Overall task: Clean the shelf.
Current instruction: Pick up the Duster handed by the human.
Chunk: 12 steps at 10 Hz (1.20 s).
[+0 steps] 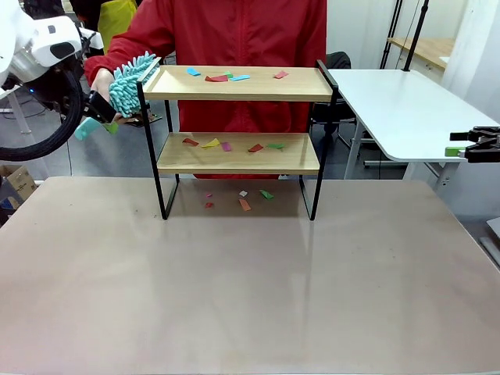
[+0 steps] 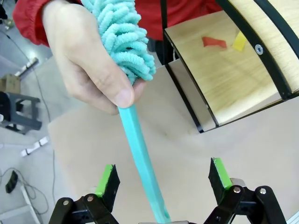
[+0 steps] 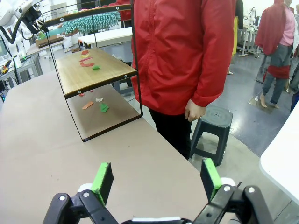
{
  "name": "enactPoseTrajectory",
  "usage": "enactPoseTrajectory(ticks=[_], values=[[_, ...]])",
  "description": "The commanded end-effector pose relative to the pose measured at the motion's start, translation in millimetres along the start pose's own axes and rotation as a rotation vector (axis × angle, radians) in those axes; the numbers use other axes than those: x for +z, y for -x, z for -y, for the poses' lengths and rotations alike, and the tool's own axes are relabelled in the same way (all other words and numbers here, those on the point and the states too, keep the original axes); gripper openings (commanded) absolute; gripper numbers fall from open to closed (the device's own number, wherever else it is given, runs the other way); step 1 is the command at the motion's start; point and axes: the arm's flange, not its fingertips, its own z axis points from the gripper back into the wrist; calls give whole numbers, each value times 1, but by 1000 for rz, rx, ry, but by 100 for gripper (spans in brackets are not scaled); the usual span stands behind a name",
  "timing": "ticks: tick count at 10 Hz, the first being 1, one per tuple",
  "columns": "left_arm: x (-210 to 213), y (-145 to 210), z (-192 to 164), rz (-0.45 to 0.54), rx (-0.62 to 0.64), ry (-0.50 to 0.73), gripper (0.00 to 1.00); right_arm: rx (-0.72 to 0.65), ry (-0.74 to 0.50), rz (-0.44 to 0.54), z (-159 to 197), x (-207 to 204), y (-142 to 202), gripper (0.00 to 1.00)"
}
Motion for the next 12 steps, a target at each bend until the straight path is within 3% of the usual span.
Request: enactPoseTrajectory(ticks=[1, 2, 3, 4, 5, 8, 12], values=[[4, 2, 1, -10, -3, 10, 100, 2, -3, 5, -2, -1, -2, 100], [0, 0, 0, 0, 0, 0, 90, 2, -3, 5, -2, -1, -2, 100], [-3, 0, -5, -15, 11, -11, 40, 2, -3, 5, -2, -1, -2, 100], [-4, 1, -6, -13, 29, -27, 31, 2, -3, 5, -2, -1, -2, 100], [-4, 1, -6, -19, 30, -43, 0, 2, -3, 5, -2, -1, -2, 100], [1, 2, -8, -14, 61, -79, 4, 2, -3, 5, -2, -1, -2, 100], [8, 4, -11, -16, 73, -95, 0, 2, -3, 5, -2, -1, -2, 100]])
